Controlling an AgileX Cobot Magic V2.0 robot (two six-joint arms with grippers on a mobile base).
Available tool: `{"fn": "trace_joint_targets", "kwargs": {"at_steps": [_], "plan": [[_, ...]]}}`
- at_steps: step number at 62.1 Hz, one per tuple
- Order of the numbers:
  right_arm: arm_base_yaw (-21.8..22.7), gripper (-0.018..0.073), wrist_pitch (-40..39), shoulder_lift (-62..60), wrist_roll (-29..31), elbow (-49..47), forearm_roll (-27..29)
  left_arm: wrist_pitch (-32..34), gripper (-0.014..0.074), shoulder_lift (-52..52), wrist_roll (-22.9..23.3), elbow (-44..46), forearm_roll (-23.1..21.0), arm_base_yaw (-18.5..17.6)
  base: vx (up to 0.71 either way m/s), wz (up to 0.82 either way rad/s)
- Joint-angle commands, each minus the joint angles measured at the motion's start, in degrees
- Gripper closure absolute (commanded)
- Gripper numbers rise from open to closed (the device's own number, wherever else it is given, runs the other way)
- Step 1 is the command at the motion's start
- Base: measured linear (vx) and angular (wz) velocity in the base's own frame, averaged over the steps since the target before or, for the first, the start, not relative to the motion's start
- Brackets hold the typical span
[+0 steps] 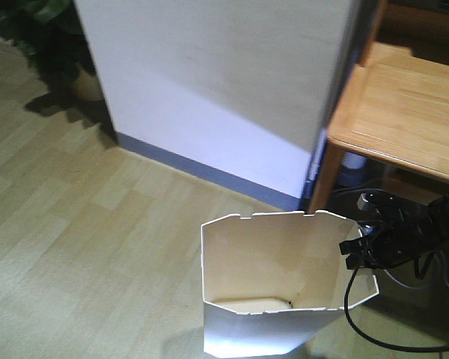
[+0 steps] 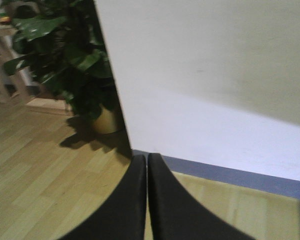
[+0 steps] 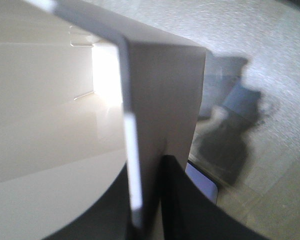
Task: Move trash bin to bedside with robot
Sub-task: 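Drive the base toward the bed, carrying the bin in the right gripper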
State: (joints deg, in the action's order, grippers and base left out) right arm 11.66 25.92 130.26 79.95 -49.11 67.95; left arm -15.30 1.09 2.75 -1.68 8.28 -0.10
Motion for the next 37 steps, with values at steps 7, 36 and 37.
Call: {"fn": "trace_joint_targets", "kwargs": {"at_steps": [7,36,37], "plan": [[0.1,0.0565,9.6,-4.1,-0.5,-0.8,2.6,4.2,0.0602,0.6,0.5,-1.7,-0.2,-0.4,0.01,0.54],[0.1,0.0565,9.5,-4.1,-0.5,-0.8,2.6,4.2,0.0602,0.6,0.5,-1.7,-0.2,-0.4,0.05,0.51],[0.1,0.0565,9.5,-4.1,-0.5,-0.8,2.6,4.2,0.0602,0.6,0.5,-1.7,-0.2,-0.4,0.07,0.54]]}}
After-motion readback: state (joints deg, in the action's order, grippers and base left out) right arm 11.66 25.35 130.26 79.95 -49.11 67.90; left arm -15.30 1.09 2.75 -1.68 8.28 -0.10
